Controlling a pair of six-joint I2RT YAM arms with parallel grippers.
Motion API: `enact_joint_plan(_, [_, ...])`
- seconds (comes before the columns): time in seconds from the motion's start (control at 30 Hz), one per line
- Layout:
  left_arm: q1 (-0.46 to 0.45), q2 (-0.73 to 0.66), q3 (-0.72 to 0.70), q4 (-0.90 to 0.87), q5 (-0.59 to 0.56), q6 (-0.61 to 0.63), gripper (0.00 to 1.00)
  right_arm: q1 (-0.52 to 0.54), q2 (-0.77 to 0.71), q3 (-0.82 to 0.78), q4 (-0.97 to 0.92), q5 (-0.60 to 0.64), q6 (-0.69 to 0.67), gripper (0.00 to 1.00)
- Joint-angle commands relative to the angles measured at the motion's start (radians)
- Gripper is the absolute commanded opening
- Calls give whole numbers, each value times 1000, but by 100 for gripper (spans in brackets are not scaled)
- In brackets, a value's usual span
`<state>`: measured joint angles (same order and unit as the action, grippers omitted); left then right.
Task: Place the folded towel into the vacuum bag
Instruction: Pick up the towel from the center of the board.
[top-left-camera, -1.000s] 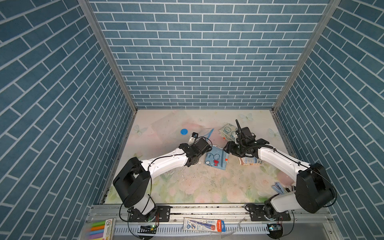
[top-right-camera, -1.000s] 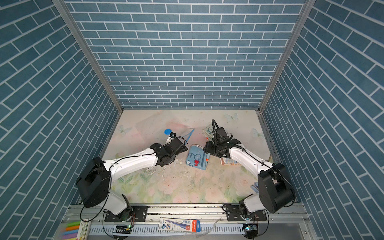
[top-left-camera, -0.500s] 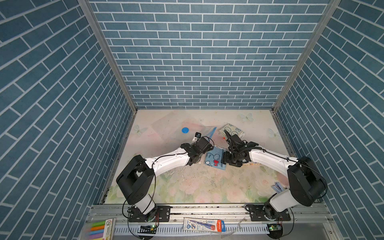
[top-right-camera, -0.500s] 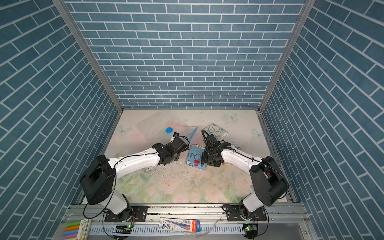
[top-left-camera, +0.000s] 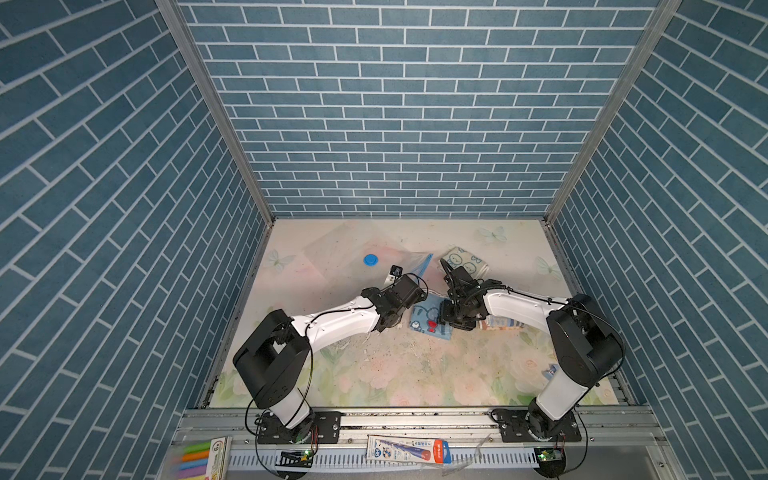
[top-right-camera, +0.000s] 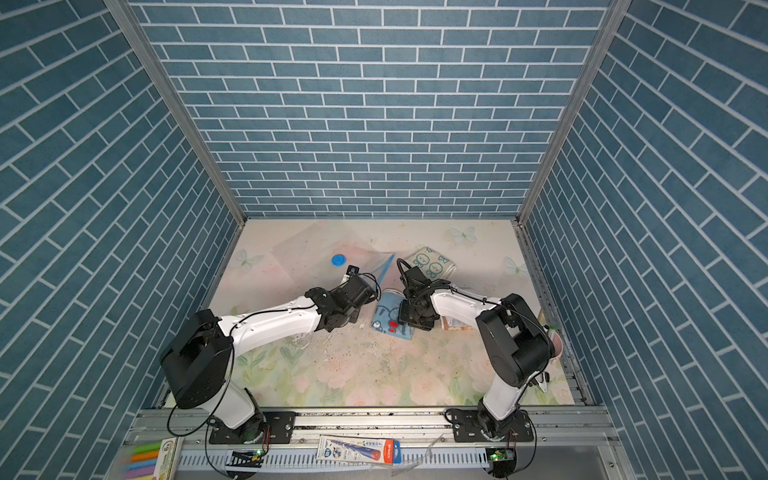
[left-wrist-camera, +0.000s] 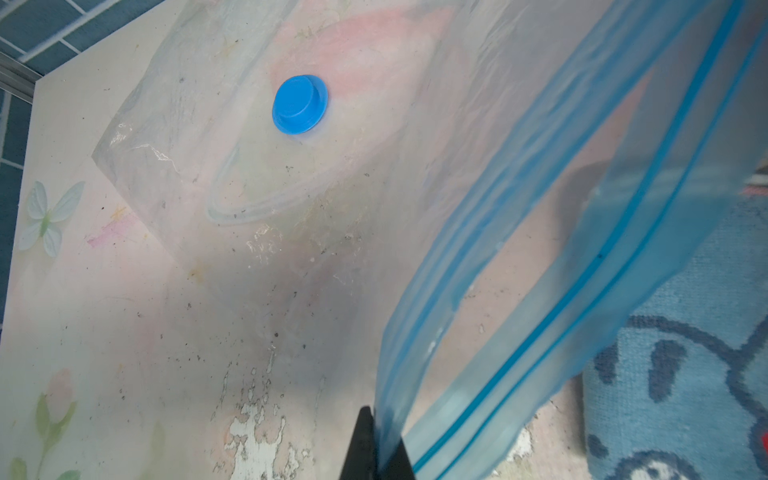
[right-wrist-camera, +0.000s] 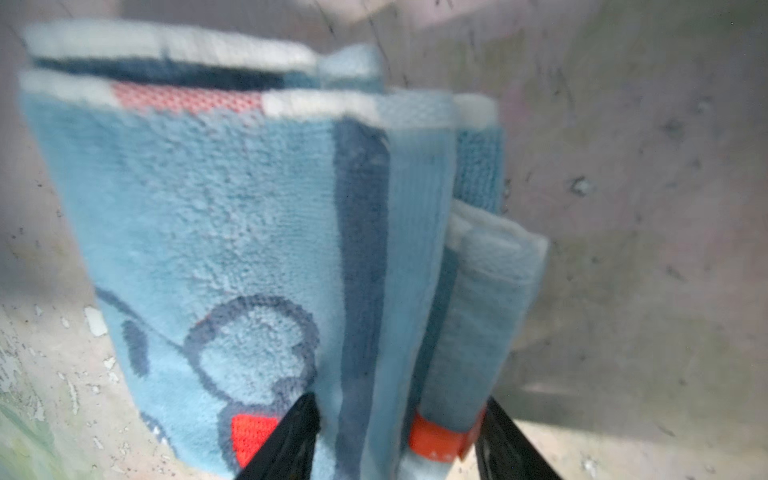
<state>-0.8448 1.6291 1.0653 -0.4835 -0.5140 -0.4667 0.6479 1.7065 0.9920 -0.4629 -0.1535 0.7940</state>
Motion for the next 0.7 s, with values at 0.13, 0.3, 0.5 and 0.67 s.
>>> enact_joint_plan(0.13, [3,12,-7,3,-10,-8,0,2,49,-10,62,-11,53,49])
enact_joint_plan(0.3, [3,11,-5,-1,-14,-8,0,-1,45,-53,161,-31,61,35])
enact_joint_plan(0.5, [3,21,8,-19,-14,-10,0,-11,-72,-167,351,-22,56,13])
enact_joint_plan(0.67, [3,36,25,-40,-15,-17,0,-24,-191,-216,425,-37,3,4])
